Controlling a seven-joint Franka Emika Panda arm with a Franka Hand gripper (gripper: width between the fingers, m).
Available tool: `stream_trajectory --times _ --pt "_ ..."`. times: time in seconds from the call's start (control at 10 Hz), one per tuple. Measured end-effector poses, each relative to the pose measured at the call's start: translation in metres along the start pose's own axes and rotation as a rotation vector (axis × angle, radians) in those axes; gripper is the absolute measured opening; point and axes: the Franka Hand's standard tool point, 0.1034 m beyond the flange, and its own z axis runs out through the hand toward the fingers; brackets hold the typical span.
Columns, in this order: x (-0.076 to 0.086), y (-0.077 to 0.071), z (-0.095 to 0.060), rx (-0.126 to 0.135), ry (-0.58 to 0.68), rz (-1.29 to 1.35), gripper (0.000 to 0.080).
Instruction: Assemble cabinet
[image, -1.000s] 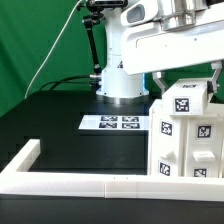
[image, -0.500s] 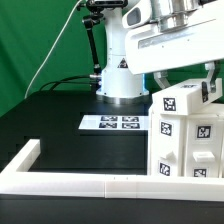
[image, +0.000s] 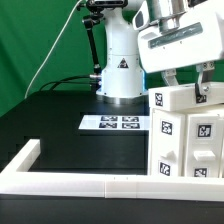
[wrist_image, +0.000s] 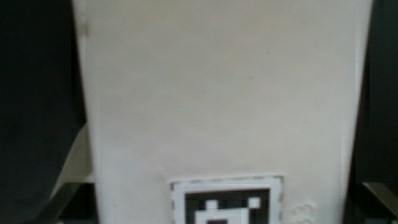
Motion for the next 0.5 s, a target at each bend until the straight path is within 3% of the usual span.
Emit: stream_trajectory --times 0.5 --pt "-0.0025 -0.0001 0.0005 0.011 -0.017 0.306 0.0563"
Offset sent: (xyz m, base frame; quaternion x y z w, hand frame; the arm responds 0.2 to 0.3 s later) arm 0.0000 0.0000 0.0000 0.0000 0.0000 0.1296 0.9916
